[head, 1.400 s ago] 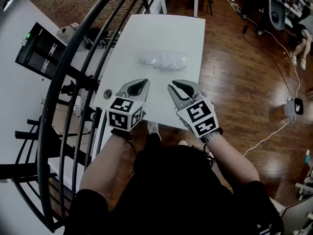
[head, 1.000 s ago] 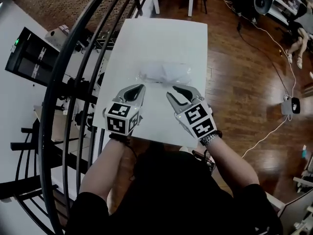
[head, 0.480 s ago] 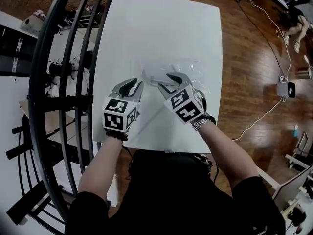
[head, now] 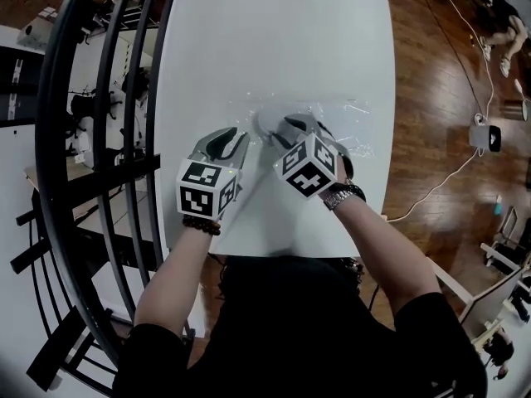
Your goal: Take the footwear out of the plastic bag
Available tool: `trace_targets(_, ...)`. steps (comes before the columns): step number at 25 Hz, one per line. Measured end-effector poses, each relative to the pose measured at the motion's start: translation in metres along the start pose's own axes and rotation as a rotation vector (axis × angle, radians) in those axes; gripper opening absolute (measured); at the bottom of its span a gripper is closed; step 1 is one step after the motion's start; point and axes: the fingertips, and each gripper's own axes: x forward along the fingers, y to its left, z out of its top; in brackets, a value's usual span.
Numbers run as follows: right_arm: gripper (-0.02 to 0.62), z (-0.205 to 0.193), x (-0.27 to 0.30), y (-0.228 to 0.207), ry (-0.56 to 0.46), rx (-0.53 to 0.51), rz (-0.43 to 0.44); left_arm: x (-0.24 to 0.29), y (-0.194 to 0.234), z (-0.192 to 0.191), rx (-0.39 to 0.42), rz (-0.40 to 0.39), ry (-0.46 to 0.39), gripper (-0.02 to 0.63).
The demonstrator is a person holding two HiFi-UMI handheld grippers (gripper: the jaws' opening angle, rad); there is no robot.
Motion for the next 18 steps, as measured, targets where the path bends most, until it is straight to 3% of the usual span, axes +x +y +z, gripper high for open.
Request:
trace_targets(3, 0.141, -0.001, -0.001, 0.002, 0.014, -0.011, -0.010, 0.004, 0.001, -0.004, -0.007, -0.018, 0.013, 0.098)
trace_targets(6, 0.072, 0.001, -0.006, 0.002, 0.005, -0.017, -0.030, 0.006, 0.003, -0.004, -0.008, -0.032, 0.015, 0.098)
trace_targets(9, 0.042, 0.002, -0.014, 0.001, -0.011, -0.013, -0.041, 0.008, 0.003, -0.002, -0.005, -0.050, 0.018, 0.098)
trace_targets(13, 0.035, 0.004, -0.025, 0.004, -0.043, 0.000, -0.047, 0.008, 0.005, -0.003, -0.034, -0.097, 0.041, 0.098)
trace_targets(18, 0.034, 0.005, -0.040, 0.008, -0.082, -0.018, -0.043, 0.013, 0.001, -0.011, -0.127, -0.217, 0.120, 0.097)
